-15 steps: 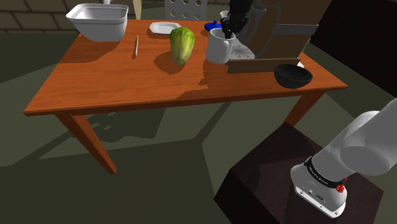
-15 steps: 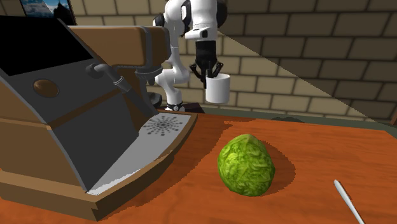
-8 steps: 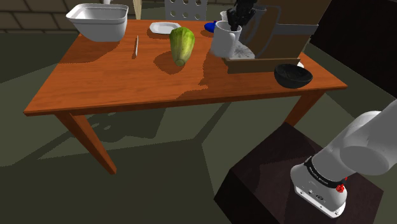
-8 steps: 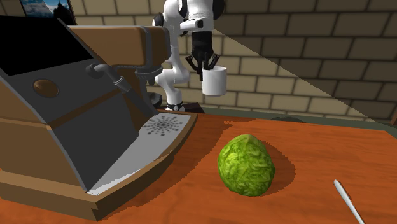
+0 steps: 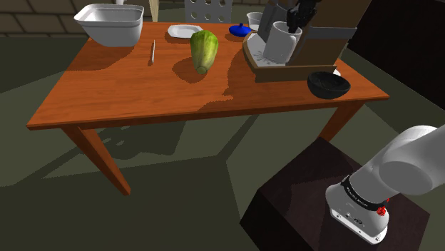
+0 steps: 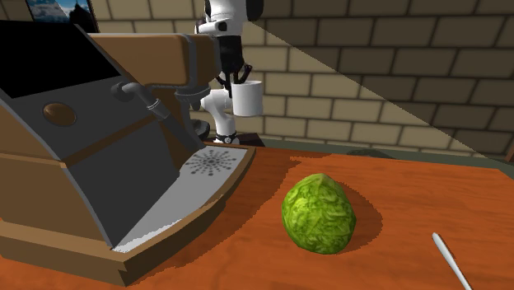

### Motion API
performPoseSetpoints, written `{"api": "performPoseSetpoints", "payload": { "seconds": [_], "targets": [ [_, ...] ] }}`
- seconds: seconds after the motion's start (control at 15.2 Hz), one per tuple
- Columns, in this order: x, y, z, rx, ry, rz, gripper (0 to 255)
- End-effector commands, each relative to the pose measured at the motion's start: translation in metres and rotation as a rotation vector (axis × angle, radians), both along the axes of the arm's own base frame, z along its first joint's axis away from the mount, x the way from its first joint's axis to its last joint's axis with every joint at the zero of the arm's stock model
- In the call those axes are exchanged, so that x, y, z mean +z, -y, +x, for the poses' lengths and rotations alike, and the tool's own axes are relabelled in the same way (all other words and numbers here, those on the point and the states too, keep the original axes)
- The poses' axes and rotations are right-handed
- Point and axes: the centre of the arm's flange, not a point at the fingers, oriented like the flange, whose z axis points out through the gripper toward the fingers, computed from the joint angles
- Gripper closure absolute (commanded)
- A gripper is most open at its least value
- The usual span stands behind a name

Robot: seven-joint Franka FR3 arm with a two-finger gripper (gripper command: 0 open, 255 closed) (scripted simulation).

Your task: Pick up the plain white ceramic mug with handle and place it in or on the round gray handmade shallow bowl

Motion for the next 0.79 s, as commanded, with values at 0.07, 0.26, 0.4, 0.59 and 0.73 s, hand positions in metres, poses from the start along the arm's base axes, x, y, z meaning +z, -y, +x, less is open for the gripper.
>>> {"api": "performPoseSetpoints", "payload": {
  "seconds": [0.07,0.26,0.4,0.59,0.73],
  "targets": [
    [0.000,0.031,-0.023,0.001,0.001,0.001,255],
    [0.003,0.063,-0.047,0.001,0.001,0.001,255],
    [0.004,0.084,-0.062,0.001,0.001,0.001,255],
    [0.007,0.116,-0.086,0.001,0.001,0.001,255],
    [0.009,0.137,-0.101,0.001,0.001,0.001,255]
  ]
}}
